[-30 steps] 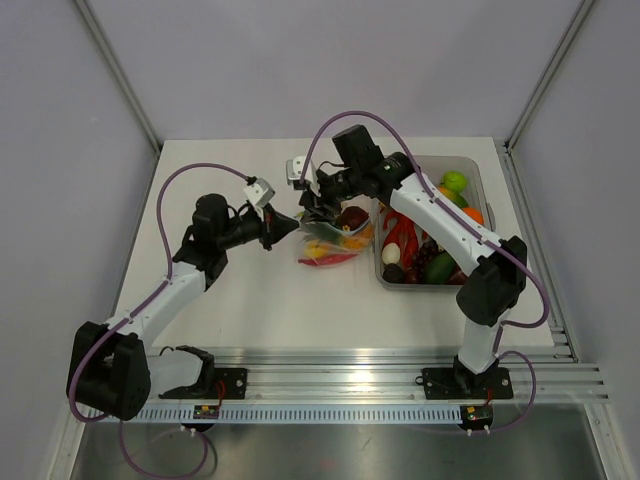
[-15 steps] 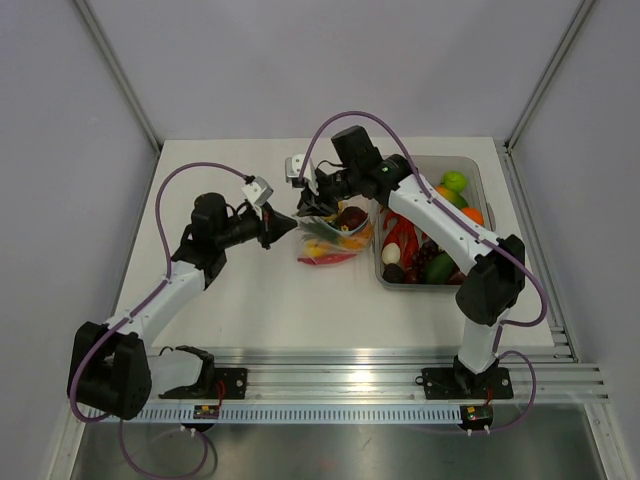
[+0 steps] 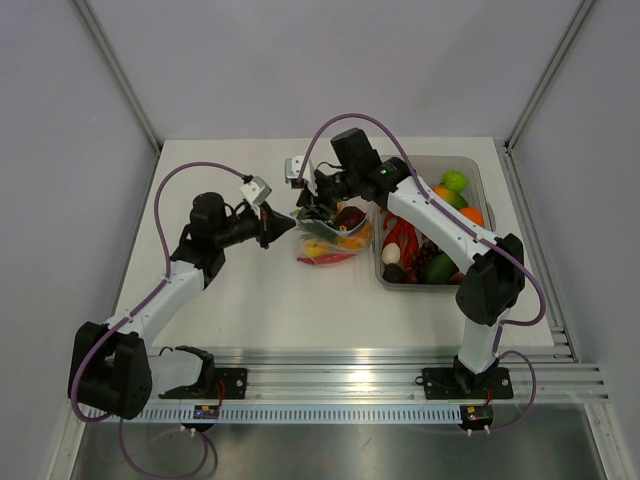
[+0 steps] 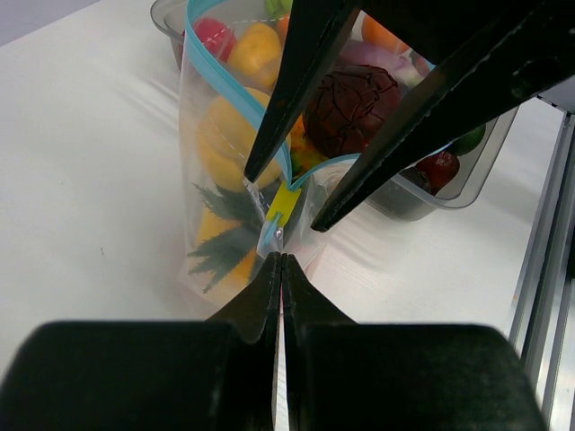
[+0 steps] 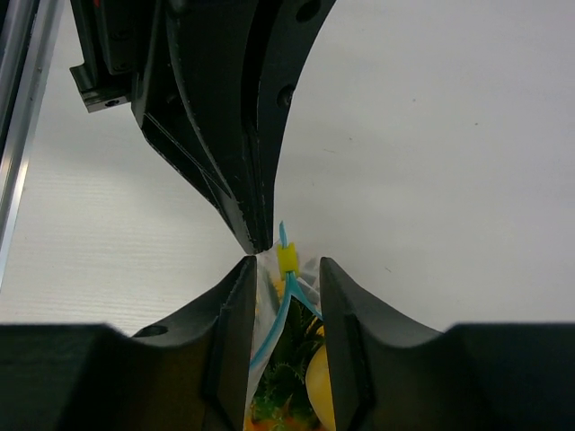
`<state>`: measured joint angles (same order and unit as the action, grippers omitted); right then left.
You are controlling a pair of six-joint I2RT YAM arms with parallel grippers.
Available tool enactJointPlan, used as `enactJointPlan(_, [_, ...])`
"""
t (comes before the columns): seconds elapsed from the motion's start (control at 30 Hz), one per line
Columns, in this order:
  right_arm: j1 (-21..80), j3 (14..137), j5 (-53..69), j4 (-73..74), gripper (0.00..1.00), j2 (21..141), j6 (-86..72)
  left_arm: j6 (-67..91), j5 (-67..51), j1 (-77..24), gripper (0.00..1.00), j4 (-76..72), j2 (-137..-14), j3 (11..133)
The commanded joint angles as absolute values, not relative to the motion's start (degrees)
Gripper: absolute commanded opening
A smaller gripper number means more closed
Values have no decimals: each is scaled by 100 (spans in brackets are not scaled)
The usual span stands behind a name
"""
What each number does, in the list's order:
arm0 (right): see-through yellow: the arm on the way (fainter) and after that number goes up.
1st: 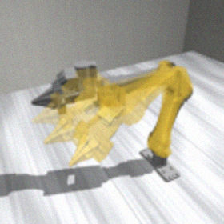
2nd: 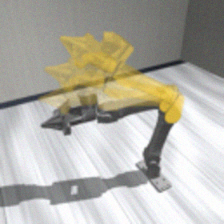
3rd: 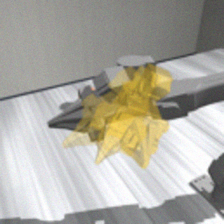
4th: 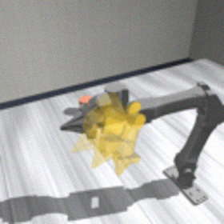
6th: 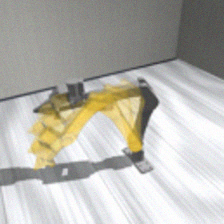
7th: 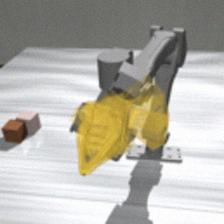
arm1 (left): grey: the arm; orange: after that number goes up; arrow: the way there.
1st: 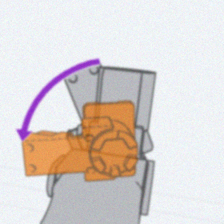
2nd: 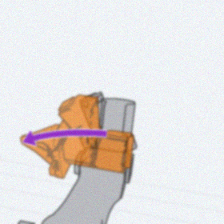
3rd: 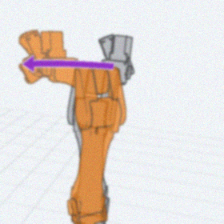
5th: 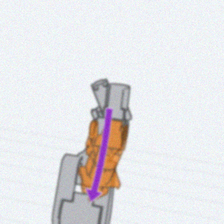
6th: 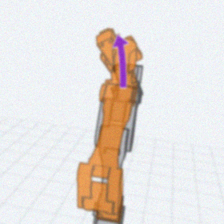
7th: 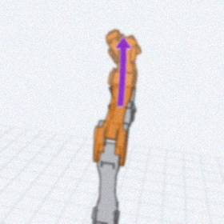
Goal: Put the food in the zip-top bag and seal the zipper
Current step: Adjust the zipper food storage bag at the center of the board, then zip the zipper food storage bag at the center of the board.
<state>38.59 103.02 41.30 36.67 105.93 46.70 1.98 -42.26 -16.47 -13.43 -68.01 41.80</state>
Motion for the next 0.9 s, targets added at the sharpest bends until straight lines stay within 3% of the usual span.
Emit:
enactJointPlan(0.0, [3937, 10336, 4017, 3419, 40, 10555, 4658, 202, -4386, -1600, 0, -1723, -6741, 4403])
enactJointPlan(0.17, [3929, 10362, 3858, 3454, 23, 10591, 4685, 202, -4394, -1573, 0, -1714, -6706, 4403])
enactJointPlan(0.3, [3946, 10380, 3850, 3498, 1, 10582, 4667, 211, -4386, -1556, 0, -1714, -6610, 4368])
enactJointPlan(0.47, [3929, 10362, 3779, 3577, 0, 10494, 4667, 281, -4508, -1547, 1, -1854, -6487, 4280])
enactJointPlan(0.53, [3937, 10310, 3832, 3542, 0, 10450, 4676, 220, -4701, -1538, 13, -1898, -6513, 4315])
enactJointPlan(0.57, [3937, 10301, 3867, 3525, 0, 10424, 4658, 194, -4702, -1538, 25, -1803, -6539, 4350])
enactJointPlan(0.67, [3929, 10336, 4042, 3489, 0, 10398, 4553, 35, -4650, -1521, 34, -1565, -6522, 4430])
enactJointPlan(0.87, [3938, 10309, 4166, 3322, 0, 10301, 4447, -317, -4702, -1512, 35, -1879, -6460, 4228])
